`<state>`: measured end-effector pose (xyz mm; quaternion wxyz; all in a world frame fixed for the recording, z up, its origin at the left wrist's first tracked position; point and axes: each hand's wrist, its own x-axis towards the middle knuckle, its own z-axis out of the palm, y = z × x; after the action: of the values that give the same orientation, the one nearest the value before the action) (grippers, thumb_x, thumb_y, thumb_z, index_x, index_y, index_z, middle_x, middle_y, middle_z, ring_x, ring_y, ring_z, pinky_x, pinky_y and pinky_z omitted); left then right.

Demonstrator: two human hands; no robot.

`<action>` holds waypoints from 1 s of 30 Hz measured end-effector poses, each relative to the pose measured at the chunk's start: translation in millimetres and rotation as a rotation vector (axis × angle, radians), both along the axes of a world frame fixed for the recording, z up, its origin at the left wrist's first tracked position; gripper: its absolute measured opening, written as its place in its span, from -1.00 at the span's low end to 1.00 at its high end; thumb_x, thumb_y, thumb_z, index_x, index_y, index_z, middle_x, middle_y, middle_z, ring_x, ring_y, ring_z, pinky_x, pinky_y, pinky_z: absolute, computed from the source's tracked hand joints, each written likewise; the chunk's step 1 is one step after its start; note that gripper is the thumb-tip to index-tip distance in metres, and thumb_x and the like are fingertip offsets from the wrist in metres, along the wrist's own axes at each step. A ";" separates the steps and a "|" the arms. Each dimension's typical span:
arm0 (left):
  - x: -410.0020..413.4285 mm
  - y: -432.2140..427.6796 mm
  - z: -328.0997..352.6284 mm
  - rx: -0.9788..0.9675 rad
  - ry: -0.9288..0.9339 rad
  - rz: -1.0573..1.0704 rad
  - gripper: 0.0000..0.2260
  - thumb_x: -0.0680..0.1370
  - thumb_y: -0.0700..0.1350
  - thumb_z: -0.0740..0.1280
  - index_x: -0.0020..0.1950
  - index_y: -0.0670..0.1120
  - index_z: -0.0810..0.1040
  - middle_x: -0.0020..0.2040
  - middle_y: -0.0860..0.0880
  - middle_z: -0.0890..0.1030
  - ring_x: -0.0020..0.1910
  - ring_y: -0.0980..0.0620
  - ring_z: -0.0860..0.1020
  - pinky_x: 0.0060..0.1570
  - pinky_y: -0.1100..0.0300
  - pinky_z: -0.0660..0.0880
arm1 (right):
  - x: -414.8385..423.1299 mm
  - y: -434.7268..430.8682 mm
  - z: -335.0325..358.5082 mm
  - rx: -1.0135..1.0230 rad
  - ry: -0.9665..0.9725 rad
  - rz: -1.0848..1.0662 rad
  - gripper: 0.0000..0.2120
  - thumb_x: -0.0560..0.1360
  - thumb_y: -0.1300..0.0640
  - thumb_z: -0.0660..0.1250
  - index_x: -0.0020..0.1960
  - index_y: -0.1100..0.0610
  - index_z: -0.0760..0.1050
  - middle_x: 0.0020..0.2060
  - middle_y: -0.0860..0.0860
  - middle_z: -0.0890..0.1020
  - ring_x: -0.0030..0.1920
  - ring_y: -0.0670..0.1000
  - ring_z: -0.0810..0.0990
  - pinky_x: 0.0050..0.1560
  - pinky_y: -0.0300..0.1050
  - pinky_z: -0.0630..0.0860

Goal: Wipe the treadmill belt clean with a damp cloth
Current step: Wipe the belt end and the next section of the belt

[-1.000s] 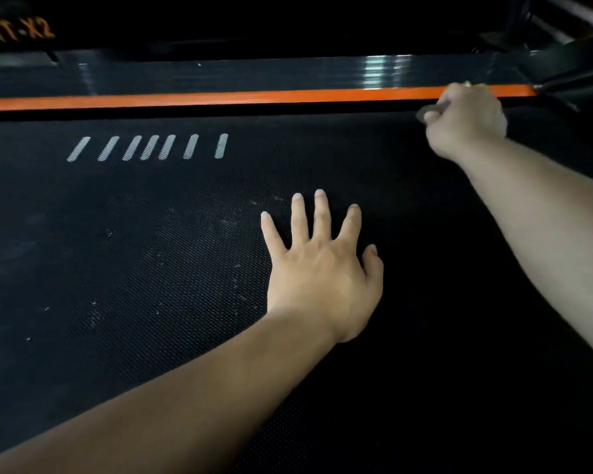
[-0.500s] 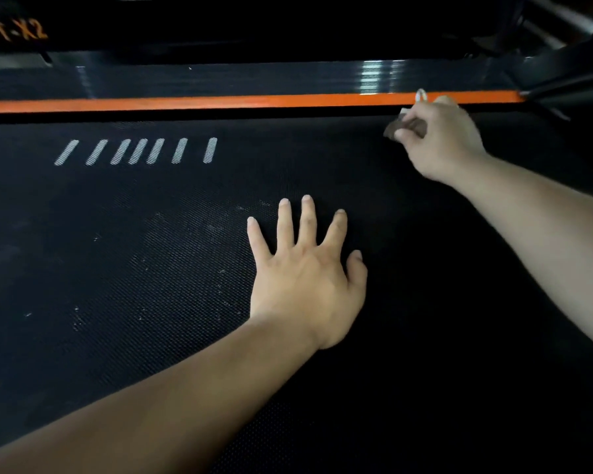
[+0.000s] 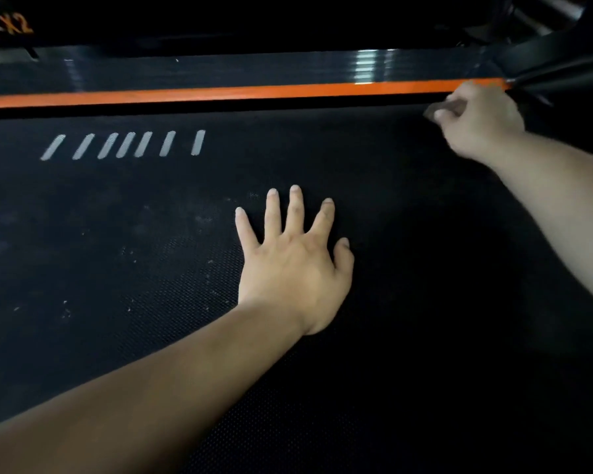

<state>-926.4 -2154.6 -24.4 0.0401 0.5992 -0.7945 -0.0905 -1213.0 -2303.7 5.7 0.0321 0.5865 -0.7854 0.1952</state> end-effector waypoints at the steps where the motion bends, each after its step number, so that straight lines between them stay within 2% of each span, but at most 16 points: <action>1: 0.2 0.1 0.2 -0.005 0.004 0.002 -0.42 0.66 0.24 -0.13 0.68 0.15 -0.06 0.70 -0.07 -0.13 0.66 -0.16 -0.26 0.54 -0.35 -0.25 | -6.7 -2.2 4.2 -0.013 -0.033 -0.095 -0.69 0.54 -0.10 0.31 0.21 0.03 0.53 0.22 0.16 0.58 0.23 0.26 0.56 0.26 0.09 0.50; 2: 0.6 0.1 0.7 -0.005 0.003 0.005 -0.42 0.66 0.25 -0.13 0.68 0.15 -0.06 0.70 -0.07 -0.13 0.66 -0.16 -0.26 0.55 -0.35 -0.25 | -5.3 -0.5 3.7 -0.009 -0.052 -0.133 -0.72 0.55 -0.08 0.31 0.20 0.03 0.54 0.25 0.18 0.56 0.25 0.27 0.54 0.27 0.10 0.50; 4: 1.1 -0.5 -0.1 -0.008 -0.004 0.002 -0.42 0.66 0.25 -0.13 0.68 0.14 -0.06 0.70 -0.07 -0.12 0.66 -0.16 -0.25 0.55 -0.35 -0.24 | 16.1 15.3 -3.5 -0.019 -0.045 -0.025 -0.75 0.57 -0.05 0.32 0.19 0.03 0.55 0.26 0.17 0.51 0.23 0.27 0.53 0.25 0.10 0.50; 6: 1.1 -0.5 -0.7 -0.011 -0.011 0.001 -0.42 0.66 0.25 -0.13 0.68 0.14 -0.06 0.70 -0.08 -0.12 0.66 -0.17 -0.24 0.55 -0.36 -0.23 | 33.3 43.0 -13.9 -0.027 -0.085 0.174 -0.77 0.56 -0.03 0.35 0.16 0.02 0.56 0.17 0.09 0.50 0.15 0.16 0.57 0.19 0.05 0.53; 8: 1.0 -0.9 -1.0 -0.013 -0.011 0.003 -0.42 0.67 0.24 -0.12 0.68 0.14 -0.05 0.70 -0.08 -0.12 0.66 -0.17 -0.24 0.54 -0.37 -0.22 | 26.5 62.7 -14.4 -0.003 -0.071 0.285 -0.81 0.56 -0.02 0.37 0.14 0.00 0.56 0.11 -0.01 0.49 0.08 0.04 0.56 0.16 -0.05 0.50; 10: 0.9 -0.7 -1.7 -0.009 -0.010 0.003 -0.42 0.67 0.24 -0.12 0.68 0.14 -0.05 0.70 -0.08 -0.11 0.66 -0.17 -0.23 0.54 -0.37 -0.22 | 7.5 56.0 -4.9 0.010 -0.015 0.172 -0.76 0.56 -0.06 0.35 0.18 -0.02 0.55 0.14 0.02 0.51 0.11 0.10 0.57 0.17 -0.02 0.49; 13: 1.1 -0.7 -1.7 -0.012 -0.008 0.010 -0.42 0.67 0.25 -0.12 0.68 0.14 -0.03 0.70 -0.08 -0.11 0.66 -0.17 -0.22 0.54 -0.37 -0.22 | 3.1 49.7 2.1 -0.014 -0.048 -0.075 -0.75 0.56 -0.06 0.34 0.20 0.00 0.55 0.23 0.13 0.51 0.19 0.25 0.56 0.21 0.10 0.51; 15: 0.8 -0.5 -1.6 -0.010 -0.007 0.006 -0.42 0.67 0.25 -0.11 0.68 0.14 -0.03 0.70 -0.09 -0.10 0.66 -0.17 -0.22 0.54 -0.37 -0.22 | 25.3 66.2 -7.5 -0.033 -0.036 0.006 -0.75 0.56 -0.04 0.35 0.20 0.01 0.57 0.21 0.12 0.52 0.19 0.22 0.55 0.21 0.06 0.49; 18: 1.0 -1.2 -1.8 -0.014 -0.004 0.004 -0.42 0.67 0.25 -0.11 0.68 0.13 -0.02 0.70 -0.09 -0.09 0.66 -0.18 -0.22 0.54 -0.38 -0.23 | 42.5 106.1 -15.1 -0.001 -0.062 0.259 -0.79 0.56 -0.06 0.36 0.15 -0.02 0.58 0.10 -0.03 0.51 0.11 0.03 0.55 0.13 -0.02 0.51; 19: 1.2 -1.3 -2.3 -0.013 -0.006 0.004 -0.42 0.66 0.25 -0.12 0.68 0.13 -0.02 0.70 -0.10 -0.09 0.66 -0.18 -0.22 0.54 -0.38 -0.23 | 34.8 110.3 -12.7 0.011 -0.019 0.280 -0.80 0.56 -0.06 0.36 0.14 -0.03 0.58 0.10 -0.05 0.51 0.10 0.00 0.55 0.13 -0.02 0.52; 21: 1.4 -1.4 -2.8 -0.015 -0.012 0.006 -0.42 0.66 0.25 -0.13 0.68 0.14 -0.02 0.70 -0.10 -0.08 0.66 -0.19 -0.21 0.54 -0.38 -0.22 | 11.5 104.4 -5.7 0.001 0.031 0.155 -0.75 0.56 -0.07 0.35 0.19 -0.01 0.57 0.17 0.02 0.52 0.15 0.08 0.57 0.20 0.01 0.51; 24: 1.1 -1.0 -3.1 -0.020 -0.019 0.003 -0.42 0.66 0.25 -0.13 0.68 0.13 -0.01 0.70 -0.10 -0.08 0.66 -0.19 -0.20 0.53 -0.39 -0.21 | 1.6 105.9 -0.3 -0.024 -0.029 -0.073 -0.71 0.56 -0.07 0.32 0.22 0.02 0.55 0.21 0.11 0.49 0.19 0.22 0.55 0.20 0.08 0.51; 26: 1.0 -1.2 -2.8 -0.020 -0.027 0.003 -0.42 0.66 0.25 -0.13 0.68 0.13 -0.02 0.70 -0.11 -0.07 0.66 -0.20 -0.20 0.53 -0.39 -0.21 | 26.2 127.6 -8.5 -0.041 -0.039 -0.001 -0.74 0.55 -0.05 0.35 0.18 0.03 0.58 0.16 0.12 0.51 0.15 0.21 0.56 0.13 0.05 0.52; 30: 1.3 -1.2 -3.4 -0.024 -0.036 0.007 -0.42 0.66 0.25 -0.13 0.68 0.12 -0.01 0.70 -0.11 -0.08 0.66 -0.20 -0.20 0.53 -0.39 -0.21 | 55.9 193.1 -15.0 0.023 -0.054 0.323 -0.79 0.53 -0.04 0.39 0.12 0.02 0.59 0.05 -0.01 0.52 0.06 0.03 0.57 0.04 -0.03 0.54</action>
<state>-925.1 -2155.9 -27.8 0.0335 0.6030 -0.7939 -0.0702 -1157.0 -2110.6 -9.4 -0.0275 0.6999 -0.6837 0.2048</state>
